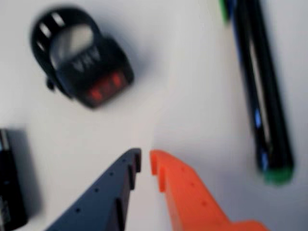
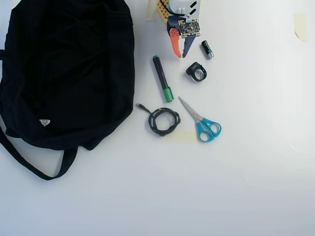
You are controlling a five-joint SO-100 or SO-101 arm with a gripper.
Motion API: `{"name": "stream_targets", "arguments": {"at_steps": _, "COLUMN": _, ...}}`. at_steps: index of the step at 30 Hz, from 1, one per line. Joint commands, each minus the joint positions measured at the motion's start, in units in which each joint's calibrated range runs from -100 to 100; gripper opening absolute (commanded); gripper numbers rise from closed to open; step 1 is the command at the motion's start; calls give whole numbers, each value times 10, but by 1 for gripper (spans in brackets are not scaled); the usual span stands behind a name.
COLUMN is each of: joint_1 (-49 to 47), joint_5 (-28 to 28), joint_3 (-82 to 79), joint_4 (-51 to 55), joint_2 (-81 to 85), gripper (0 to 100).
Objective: Put the bike light into the black bag
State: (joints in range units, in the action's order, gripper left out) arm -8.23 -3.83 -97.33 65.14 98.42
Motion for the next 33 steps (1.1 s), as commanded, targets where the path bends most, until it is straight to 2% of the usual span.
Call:
{"name": "stream_targets", "arguments": {"at_steps": 1, "joint_1": -3, "joint_5": -46, "joint_3": 12, "joint_4": -106, "joint_2": -31, "gripper": 2}}
{"name": "stream_targets", "arguments": {"at_steps": 4, "joint_1": -3, "joint_5": -69, "joint_3": 41, "joint_4": -216, "joint_2": -85, "gripper": 2}}
{"name": "stream_targets", "arguments": {"at_steps": 6, "joint_1": -3, "joint_5": -64, "joint_3": 60, "joint_4": -284, "joint_2": -123, "gripper": 2}}
{"name": "stream_targets", "arguments": {"at_steps": 12, "joint_1": -3, "joint_5": 11, "joint_3": 133, "joint_4": -530, "joint_2": -245, "gripper": 2}}
{"name": "stream_targets", "arguments": {"at_steps": 15, "joint_1": 2, "joint_5": 19, "joint_3": 175, "joint_4": -614, "joint_2": -301, "gripper": 2}}
{"name": "stream_targets", "arguments": {"at_steps": 19, "joint_1": 3, "joint_5": 19, "joint_3": 260, "joint_4": -657, "joint_2": -390, "gripper": 2}}
{"name": "stream_targets", "arguments": {"at_steps": 27, "joint_1": 7, "joint_5": 14, "joint_3": 520, "joint_4": -650, "joint_2": -596, "gripper": 2}}
{"name": "stream_targets", "arguments": {"at_steps": 33, "joint_1": 22, "joint_5": 14, "joint_3": 650, "joint_4": -650, "joint_2": -706, "gripper": 2}}
